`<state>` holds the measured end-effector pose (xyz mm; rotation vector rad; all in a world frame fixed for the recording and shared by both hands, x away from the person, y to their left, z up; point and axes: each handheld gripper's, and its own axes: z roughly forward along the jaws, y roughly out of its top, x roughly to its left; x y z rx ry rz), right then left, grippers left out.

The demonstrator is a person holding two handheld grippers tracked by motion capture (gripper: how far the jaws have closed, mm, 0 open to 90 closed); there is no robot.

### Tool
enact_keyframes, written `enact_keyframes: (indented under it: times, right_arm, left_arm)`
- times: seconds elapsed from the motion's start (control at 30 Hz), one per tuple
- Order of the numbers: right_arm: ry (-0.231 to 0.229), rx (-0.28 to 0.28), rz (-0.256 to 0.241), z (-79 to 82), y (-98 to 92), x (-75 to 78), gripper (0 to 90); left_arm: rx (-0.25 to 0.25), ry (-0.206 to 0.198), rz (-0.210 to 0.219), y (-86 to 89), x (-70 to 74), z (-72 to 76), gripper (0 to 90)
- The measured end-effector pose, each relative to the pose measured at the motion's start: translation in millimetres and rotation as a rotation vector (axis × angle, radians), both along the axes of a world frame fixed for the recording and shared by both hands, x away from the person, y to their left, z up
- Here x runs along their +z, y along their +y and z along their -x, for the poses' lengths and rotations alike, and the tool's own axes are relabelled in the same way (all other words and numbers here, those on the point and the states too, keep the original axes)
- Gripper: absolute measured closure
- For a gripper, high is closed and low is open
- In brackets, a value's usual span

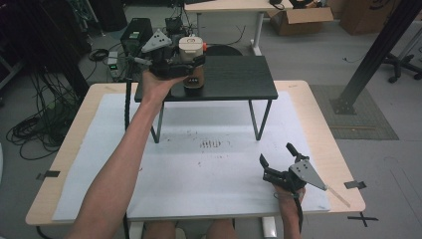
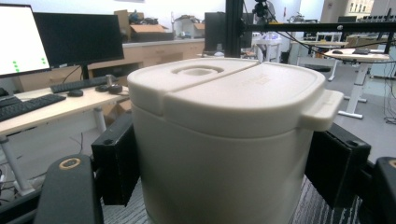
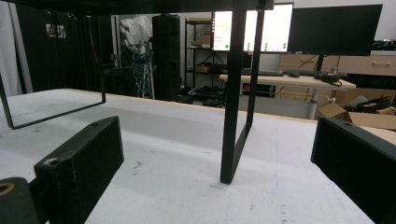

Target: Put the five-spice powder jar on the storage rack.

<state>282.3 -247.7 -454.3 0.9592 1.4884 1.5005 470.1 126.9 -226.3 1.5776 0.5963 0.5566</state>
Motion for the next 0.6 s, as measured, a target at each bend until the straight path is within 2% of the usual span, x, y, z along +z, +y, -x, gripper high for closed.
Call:
enact_keyframes:
  times: [0.37,0.47,0.57,0.6]
  right_arm:
    - [0.001,0.0,0.001,0.2,0.1,0.0,1.9]
    - [0.0,0.0,0.001,0.2,0.0,0.0,1.9]
    - [0.001,0.0,0.001,0.2,0.1,0.0,1.9]
    - [0.0,0.001,0.002,0.2,0.1,0.0,1.9]
  left_arm:
    - [0.008,0.006,0.006,0.0,1.0,0.5,21.8]
    - [0.009,0.009,0.011,0.7,1.7,1.0,19.5]
    - [0.016,0.019,-0.011,0.2,1.2,1.7,16.0]
    - [0.017,0.023,-0.014,0.0,1.0,1.8,12.1]
